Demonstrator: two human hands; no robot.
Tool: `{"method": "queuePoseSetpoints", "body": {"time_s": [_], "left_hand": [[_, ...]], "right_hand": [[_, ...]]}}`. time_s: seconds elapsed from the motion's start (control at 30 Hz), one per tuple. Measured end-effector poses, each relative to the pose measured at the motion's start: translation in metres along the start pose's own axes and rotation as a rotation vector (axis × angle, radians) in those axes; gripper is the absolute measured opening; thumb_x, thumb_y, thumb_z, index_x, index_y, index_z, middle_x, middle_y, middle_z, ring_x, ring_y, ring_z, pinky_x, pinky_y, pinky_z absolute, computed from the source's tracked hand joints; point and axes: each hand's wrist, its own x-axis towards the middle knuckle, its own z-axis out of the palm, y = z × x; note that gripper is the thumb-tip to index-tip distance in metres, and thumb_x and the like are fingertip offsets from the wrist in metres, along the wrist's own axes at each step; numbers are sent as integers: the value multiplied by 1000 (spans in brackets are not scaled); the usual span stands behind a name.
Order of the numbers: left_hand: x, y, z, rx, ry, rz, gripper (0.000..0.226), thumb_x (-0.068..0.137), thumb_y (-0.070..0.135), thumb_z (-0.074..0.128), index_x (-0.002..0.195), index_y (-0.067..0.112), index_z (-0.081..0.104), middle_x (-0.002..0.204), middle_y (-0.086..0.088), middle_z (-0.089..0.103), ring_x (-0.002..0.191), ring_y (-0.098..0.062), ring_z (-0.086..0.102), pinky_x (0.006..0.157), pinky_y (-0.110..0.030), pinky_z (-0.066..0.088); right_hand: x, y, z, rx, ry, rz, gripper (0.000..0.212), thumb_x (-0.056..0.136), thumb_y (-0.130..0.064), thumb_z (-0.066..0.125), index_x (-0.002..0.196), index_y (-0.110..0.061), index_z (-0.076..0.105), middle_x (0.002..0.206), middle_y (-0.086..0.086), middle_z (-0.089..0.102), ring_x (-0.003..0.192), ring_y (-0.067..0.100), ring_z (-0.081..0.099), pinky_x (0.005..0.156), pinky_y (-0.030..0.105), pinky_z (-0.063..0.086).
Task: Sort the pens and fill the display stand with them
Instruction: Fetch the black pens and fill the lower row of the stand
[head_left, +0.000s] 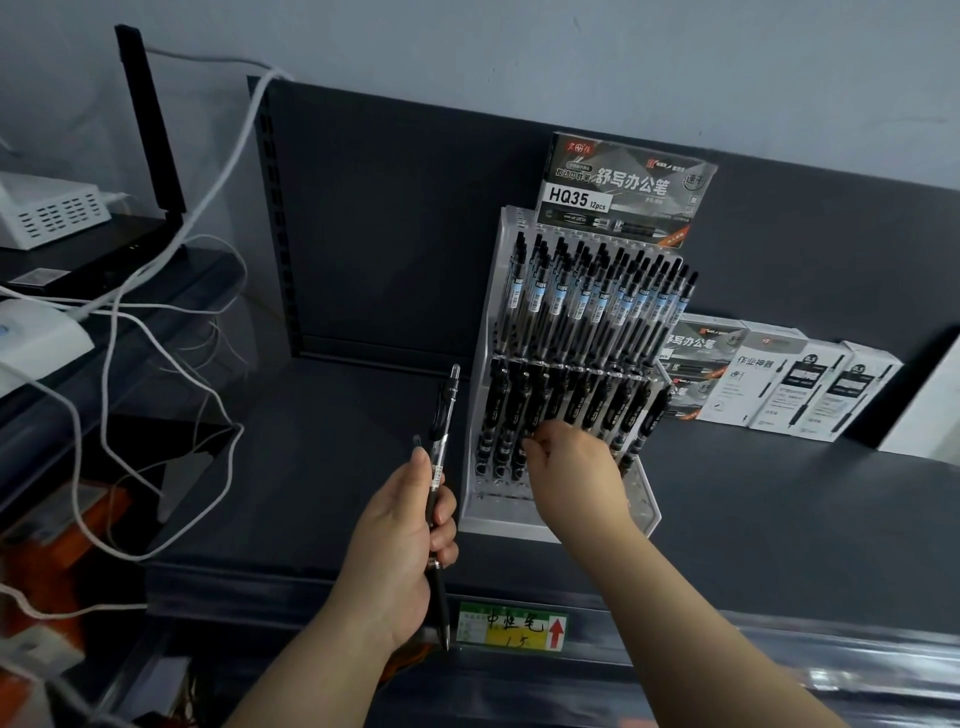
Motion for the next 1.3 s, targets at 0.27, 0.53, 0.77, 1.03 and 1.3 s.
{"method": "queuePoseSetpoints", "body": {"time_s": [0.27,0.53,0.77,1.03,1.3], "left_hand": [[-3,-3,1,41,-29,36,28,93,40,46,80,15,48,54,5,39,44,-6,28,43,-19,27],[-8,-10,11,323,-145,196,28,95,37,42,96,17,61,60,9,47,54,-7,40,50,-22,35],[-1,-10,7,384,-66,190,25,98,29,41,90,12,58,77,-1,52,72,-13,51,64,-24,48],[2,-5,6,293,-35,158,18,92,24,56,93,10,67,75,-3,55,71,-14,54,71,-30,51],[-3,0,7,234,-9,208,10,86,22,63,89,25,72,70,18,70,70,3,62,76,-23,46]], "right_hand": [[-12,-2,-9,219,70,31,18,92,-31,54,100,-16,60,82,-3,64,66,10,54,52,17,40],[-47,-31,-15,983,-222,207,15,83,-23,67,80,-9,64,60,-5,60,55,5,52,57,20,45],[-29,-11,-46,868,52,218,9,87,-22,62,83,-16,68,67,-2,67,54,4,55,54,19,47],[-4,7,-36,500,255,100,25,91,-27,59,112,-13,64,76,-16,58,66,-7,52,58,9,39],[-3,6,-30,358,208,50,28,93,-28,55,116,-14,62,71,-24,51,62,-7,50,62,21,44]]}}
